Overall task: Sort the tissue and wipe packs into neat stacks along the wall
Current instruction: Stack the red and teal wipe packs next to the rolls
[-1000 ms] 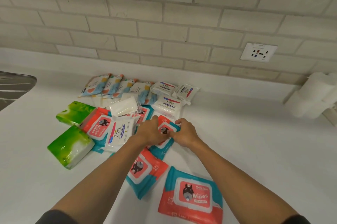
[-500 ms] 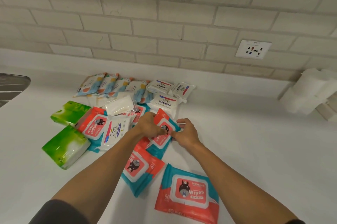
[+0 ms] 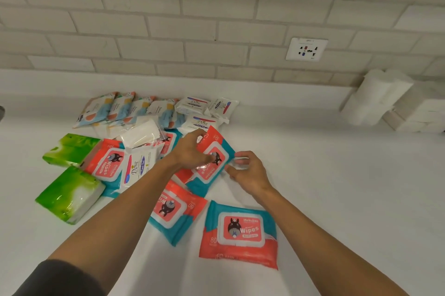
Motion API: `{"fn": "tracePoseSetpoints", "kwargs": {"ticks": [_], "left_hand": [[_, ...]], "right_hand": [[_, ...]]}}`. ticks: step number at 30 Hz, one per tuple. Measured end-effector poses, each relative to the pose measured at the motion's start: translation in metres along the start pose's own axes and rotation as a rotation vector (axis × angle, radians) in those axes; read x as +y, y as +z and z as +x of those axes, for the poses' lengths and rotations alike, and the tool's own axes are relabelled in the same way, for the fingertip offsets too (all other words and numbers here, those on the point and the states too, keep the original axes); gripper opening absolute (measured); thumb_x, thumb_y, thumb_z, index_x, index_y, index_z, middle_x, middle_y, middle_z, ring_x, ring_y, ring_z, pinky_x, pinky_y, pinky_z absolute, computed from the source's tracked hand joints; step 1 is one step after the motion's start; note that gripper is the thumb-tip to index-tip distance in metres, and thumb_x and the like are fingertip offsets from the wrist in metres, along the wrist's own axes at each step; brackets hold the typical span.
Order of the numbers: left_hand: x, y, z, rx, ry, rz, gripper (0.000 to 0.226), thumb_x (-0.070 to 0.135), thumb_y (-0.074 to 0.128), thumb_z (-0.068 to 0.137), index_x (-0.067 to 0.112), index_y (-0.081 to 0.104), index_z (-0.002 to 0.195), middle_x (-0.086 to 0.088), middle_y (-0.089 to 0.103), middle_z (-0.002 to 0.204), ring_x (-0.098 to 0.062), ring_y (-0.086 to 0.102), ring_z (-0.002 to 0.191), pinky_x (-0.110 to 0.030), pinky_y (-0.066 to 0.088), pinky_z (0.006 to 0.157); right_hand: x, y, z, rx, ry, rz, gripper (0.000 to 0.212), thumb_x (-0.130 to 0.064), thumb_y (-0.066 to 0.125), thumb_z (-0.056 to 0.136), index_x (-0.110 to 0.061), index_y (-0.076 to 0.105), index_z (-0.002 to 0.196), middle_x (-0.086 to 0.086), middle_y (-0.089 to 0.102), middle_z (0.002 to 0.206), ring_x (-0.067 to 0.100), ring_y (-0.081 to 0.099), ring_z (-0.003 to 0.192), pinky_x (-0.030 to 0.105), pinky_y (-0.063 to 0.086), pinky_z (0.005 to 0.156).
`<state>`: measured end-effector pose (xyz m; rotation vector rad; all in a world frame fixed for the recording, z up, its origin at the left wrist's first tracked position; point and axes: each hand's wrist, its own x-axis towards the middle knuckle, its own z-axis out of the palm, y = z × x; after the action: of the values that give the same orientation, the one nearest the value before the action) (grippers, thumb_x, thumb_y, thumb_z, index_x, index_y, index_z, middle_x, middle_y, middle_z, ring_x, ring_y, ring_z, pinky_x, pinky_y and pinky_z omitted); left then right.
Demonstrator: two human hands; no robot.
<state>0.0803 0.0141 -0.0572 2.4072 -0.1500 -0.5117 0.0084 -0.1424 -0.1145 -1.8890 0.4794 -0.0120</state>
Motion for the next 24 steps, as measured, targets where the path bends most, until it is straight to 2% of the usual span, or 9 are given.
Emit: {"fn": "tracePoseSetpoints", "kwargs": {"ticks": [2,4,6,8,11,13,17,21,24], "left_hand": [[0.004,-0.002,-0.001,0.007,0.015,-0.037,0.083,0.033,0.074,0.083,0.032,0.025,0.15,-0.003,0.043,0.15,-0.025,0.062,0.116,-0.032,0.058,0.077],[0.007,-0.005,-0.002,0.02,0.024,-0.083,0.083,0.032,0.075,0.082,0.033,0.026,0.15,-0.003,0.046,0.147,-0.025,0.065,0.111,-0.032,0.058,0.072],[0.009,-0.006,-0.004,0.037,0.033,-0.117,0.083,0.032,0.076,0.081,0.033,0.028,0.149,-0.003,0.051,0.143,-0.023,0.068,0.105,-0.031,0.058,0.068],[0.012,-0.006,-0.006,0.042,0.046,-0.138,0.081,0.033,0.077,0.081,0.032,0.03,0.148,-0.002,0.054,0.139,-0.021,0.069,0.101,-0.029,0.057,0.063],[0.018,-0.003,-0.01,0.042,0.051,-0.141,0.079,0.036,0.076,0.081,0.032,0.031,0.147,-0.001,0.055,0.137,-0.021,0.069,0.103,-0.031,0.058,0.067],[0.021,0.001,-0.013,0.024,0.051,-0.147,0.079,0.036,0.076,0.081,0.032,0.031,0.147,-0.001,0.055,0.137,-0.021,0.068,0.104,-0.034,0.058,0.074],[0.024,0.01,-0.02,-0.015,0.043,-0.153,0.078,0.035,0.074,0.083,0.03,0.03,0.147,-0.001,0.053,0.139,-0.021,0.066,0.107,-0.033,0.057,0.077],[0.024,0.018,-0.025,-0.047,0.019,-0.18,0.077,0.034,0.074,0.083,0.029,0.031,0.146,-0.002,0.054,0.138,-0.021,0.066,0.105,-0.034,0.057,0.079],[0.024,0.022,-0.026,-0.064,0.011,-0.251,0.074,0.031,0.075,0.083,0.028,0.034,0.144,-0.002,0.058,0.132,-0.017,0.066,0.092,-0.031,0.056,0.069]], "right_hand": [[0.002,-0.01,-0.011,-0.049,-0.018,-0.09,0.04,-0.031,0.077,0.081,-0.026,0.054,0.114,-0.008,0.06,0.114,0.008,0.06,0.092,0.025,0.056,0.084],[0.003,-0.021,-0.025,-0.112,-0.044,-0.216,0.038,-0.035,0.076,0.082,-0.028,0.056,0.113,-0.011,0.06,0.11,0.006,0.059,0.089,0.015,0.052,0.075],[0.004,-0.03,-0.039,-0.216,-0.045,-0.335,0.039,-0.04,0.074,0.081,-0.031,0.056,0.114,-0.012,0.059,0.11,0.005,0.059,0.089,0.011,0.047,0.068],[0.004,-0.038,-0.051,-0.341,-0.012,-0.436,0.044,-0.043,0.075,0.08,-0.032,0.054,0.118,-0.012,0.057,0.114,0.008,0.06,0.092,0.012,0.049,0.067],[0.004,-0.046,-0.063,-0.465,0.026,-0.614,0.054,-0.047,0.076,0.077,-0.037,0.049,0.122,-0.011,0.056,0.123,0.014,0.065,0.098,0.023,0.058,0.078],[0.005,-0.047,-0.069,-0.513,0.05,-0.692,0.061,-0.052,0.077,0.073,-0.039,0.048,0.124,-0.011,0.057,0.124,0.015,0.068,0.096,0.031,0.059,0.083],[0.009,-0.046,-0.077,-0.537,0.018,-0.809,0.07,-0.055,0.079,0.069,-0.039,0.048,0.13,-0.011,0.06,0.123,0.015,0.068,0.096,0.033,0.057,0.087],[0.011,-0.05,-0.082,-0.552,0.028,-0.775,0.07,-0.051,0.079,0.071,-0.035,0.048,0.131,-0.01,0.061,0.125,0.015,0.068,0.097,0.036,0.055,0.091],[0.016,-0.054,-0.082,-0.551,0.078,-0.706,0.073,-0.05,0.081,0.069,-0.035,0.046,0.131,-0.009,0.062,0.124,0.014,0.07,0.093,0.035,0.059,0.085]]}}
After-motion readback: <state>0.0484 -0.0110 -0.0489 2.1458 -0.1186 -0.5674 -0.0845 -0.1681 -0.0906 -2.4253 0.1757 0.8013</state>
